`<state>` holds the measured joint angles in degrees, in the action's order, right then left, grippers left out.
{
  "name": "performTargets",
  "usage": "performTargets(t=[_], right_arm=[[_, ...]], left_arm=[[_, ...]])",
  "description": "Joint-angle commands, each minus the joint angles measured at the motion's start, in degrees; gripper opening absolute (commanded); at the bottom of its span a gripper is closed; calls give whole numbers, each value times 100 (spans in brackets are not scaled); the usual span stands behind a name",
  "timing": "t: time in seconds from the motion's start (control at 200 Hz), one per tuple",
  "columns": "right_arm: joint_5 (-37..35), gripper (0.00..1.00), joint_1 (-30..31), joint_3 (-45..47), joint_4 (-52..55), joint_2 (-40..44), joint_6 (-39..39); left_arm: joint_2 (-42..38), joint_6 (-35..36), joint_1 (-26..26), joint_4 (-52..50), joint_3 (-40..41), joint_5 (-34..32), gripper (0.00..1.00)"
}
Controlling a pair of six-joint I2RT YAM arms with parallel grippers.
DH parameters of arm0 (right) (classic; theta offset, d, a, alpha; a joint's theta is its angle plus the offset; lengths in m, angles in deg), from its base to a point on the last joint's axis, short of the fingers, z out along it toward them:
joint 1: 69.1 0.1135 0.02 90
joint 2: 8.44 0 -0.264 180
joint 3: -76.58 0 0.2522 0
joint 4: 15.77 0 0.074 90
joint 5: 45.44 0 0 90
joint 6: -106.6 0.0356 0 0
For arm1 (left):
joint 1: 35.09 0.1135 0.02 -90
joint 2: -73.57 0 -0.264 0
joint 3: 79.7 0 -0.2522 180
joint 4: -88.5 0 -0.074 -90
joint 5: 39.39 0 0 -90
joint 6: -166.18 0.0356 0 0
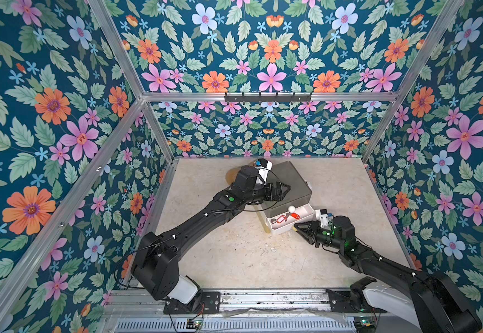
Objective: Take the keys out of the drawer
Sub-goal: Open the drawer in the storage box.
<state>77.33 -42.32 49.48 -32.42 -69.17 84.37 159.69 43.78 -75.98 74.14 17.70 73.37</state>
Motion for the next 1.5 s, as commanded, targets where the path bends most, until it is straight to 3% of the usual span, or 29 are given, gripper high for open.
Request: performTargets(t=[0.0, 0.9, 1.495], right_arm=[[-60, 23, 2, 152, 162, 281, -37], [-206, 23, 9, 939, 2504, 3077, 198], [-219, 23, 9, 1088, 3200, 3972, 395]], left_arm=[[58, -20, -13, -327, 49, 18, 99], [159, -12, -60, -310, 72, 0, 100], [176, -3, -69, -296, 63, -18, 99]])
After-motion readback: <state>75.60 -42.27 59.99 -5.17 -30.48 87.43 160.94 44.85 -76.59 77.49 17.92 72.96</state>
